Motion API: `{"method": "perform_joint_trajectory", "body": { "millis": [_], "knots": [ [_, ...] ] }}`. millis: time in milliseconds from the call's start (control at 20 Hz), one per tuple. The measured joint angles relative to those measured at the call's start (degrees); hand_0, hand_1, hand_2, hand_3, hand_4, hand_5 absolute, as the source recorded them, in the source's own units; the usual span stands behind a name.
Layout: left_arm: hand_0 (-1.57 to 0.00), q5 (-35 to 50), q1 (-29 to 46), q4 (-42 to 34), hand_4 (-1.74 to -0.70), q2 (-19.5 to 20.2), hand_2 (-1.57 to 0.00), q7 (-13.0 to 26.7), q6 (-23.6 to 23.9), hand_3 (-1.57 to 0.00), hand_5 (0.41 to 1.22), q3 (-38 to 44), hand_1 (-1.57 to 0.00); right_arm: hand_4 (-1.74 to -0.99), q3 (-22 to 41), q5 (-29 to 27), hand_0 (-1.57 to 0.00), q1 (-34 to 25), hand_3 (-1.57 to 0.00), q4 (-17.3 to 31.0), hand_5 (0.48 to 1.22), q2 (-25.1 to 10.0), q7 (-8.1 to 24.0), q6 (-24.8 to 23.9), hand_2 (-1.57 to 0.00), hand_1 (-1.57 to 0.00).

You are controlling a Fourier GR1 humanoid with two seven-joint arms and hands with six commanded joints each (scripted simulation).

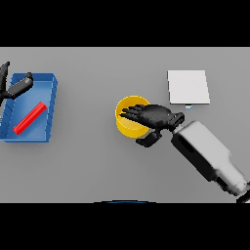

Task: Pick up the red beaker and tilt it to pour out 1 green nut into yellow bowl. Pick up the yellow bowl and place it on the metallic measuring scale.

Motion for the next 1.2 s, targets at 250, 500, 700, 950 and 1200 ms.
{"method": "perform_joint_trajectory", "body": {
  "millis": [250,500,700,950,1200],
  "knots": [
    [0.0,-0.3,0.0,-0.1,-0.79,0.3,0.0,0.4,0.2,0.0,0.727,-0.1,0.0,-1.321,1.6,1.6,0.0,-1.7,-0.05,1.8,0.756,0.6,1.2,0.8,-0.03,-0.01],
    [0.0,-0.2,0.5,-0.8,-0.8,0.2,0.0,-0.3,0.5,0.0,0.725,-0.1,0.0,-1.488,2.8,2.5,-0.72,-2.0,-0.47,2.3,1.016,0.3,0.7,1.8,-0.62,-0.66],
    [0.0,0.1,0.8,-1.6,-0.8,0.9,0.0,0.2,0.9,0.0,0.727,0.2,0.0,-1.628,3.1,1.1,-1.22,-2.8,-0.93,2.7,1.137,0.0,0.0,5.0,-1.18,-1.2],
    [0.0,0.3,0.5,-2.1,-0.8,1.0,0.0,0.6,0.7,0.0,0.726,0.2,0.0,-1.703,3.1,0.2,-1.46,-2.5,-1.17,1.7,1.193,-0.1,0.8,5.8,-1.39,-1.45],
    [0.0,0.3,2.0,-3.6,-0.8,1.7,0.0,0.3,1.3,0.0,0.724,0.0,0.0,-1.729,1.7,-1.4,-1.53,-2.7,-1.19,-1.7,1.212,-2.1,2.1,7.4,-1.49,-1.53]
  ]
}}
